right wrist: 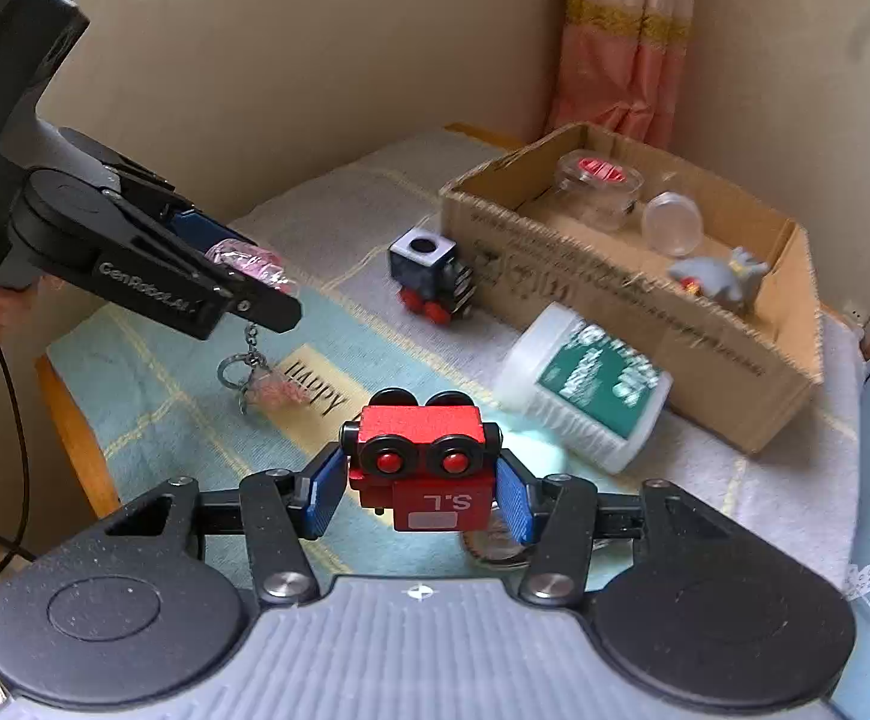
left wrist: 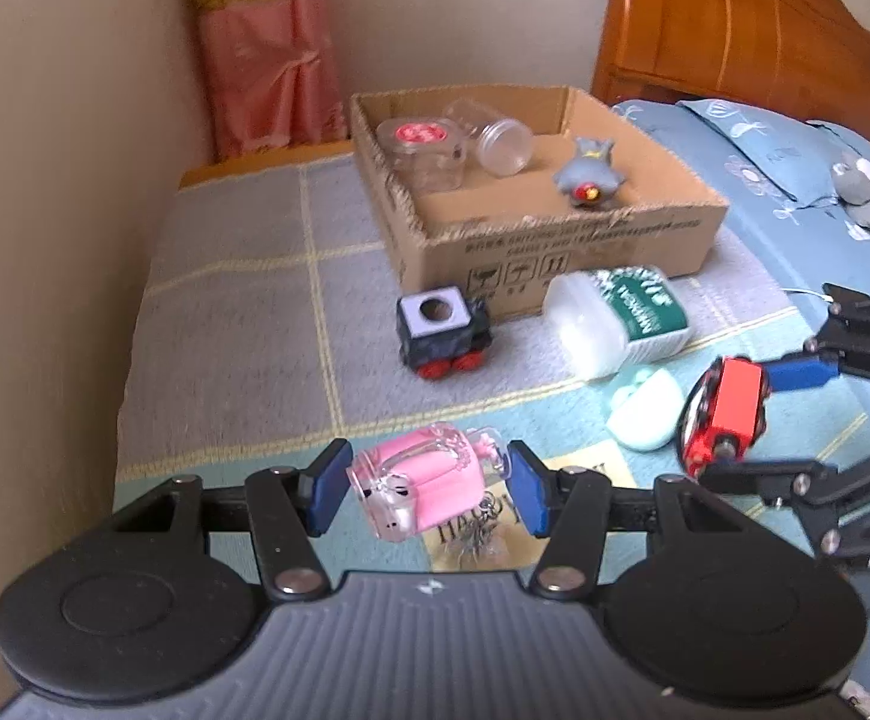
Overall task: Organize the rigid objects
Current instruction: 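Carry the red train and pink keychain into the box and open both tools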
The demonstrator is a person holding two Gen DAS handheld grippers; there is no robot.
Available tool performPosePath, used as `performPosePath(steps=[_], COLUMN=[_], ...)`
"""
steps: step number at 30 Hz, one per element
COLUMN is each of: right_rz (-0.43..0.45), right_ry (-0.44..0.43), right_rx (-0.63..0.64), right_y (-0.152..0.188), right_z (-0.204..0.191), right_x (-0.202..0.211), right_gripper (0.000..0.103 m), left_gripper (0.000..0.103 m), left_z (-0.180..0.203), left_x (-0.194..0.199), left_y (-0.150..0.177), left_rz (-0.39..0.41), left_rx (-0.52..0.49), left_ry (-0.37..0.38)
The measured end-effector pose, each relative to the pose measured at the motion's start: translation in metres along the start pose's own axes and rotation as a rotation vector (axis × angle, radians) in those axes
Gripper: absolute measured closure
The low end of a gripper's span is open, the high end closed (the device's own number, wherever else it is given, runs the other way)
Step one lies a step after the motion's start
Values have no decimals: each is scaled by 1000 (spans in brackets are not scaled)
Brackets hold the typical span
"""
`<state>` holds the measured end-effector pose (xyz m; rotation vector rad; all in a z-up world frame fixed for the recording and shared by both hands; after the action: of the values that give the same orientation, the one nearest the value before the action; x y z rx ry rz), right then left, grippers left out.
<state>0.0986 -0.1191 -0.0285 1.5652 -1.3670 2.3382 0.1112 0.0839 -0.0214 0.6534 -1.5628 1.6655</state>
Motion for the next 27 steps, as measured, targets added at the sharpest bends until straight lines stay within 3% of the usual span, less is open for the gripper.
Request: performPosePath(steps=[15, 20, 27], right_rz=[54, 63, 42], right_ry=[128, 192, 256], right_rx=[-7, -47, -104], right_y=[-28, -44, -61], right_z=[71, 109, 152], right_x=[30, 33, 14], right_gripper=[45, 45, 45], left_gripper=[48, 48, 48], left_z=[31, 43, 55], left_x=[32, 25, -5], left_y=[-79, -114, -155], left_rz=[101, 147, 154], left_rx=[-105, -136, -160], left_ry=[93, 86, 71])
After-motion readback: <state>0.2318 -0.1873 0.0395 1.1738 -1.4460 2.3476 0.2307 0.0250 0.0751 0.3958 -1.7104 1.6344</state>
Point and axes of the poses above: each gripper's, at about its wrist camera, not at the fingertips, and x roughly against the way its jaws point, z to its right, y to its underside, the point moved 1 cm from there along -x, roughly the way its jaws point, and after that the axes turned 8 degrees about x, right-handed, at the moved point
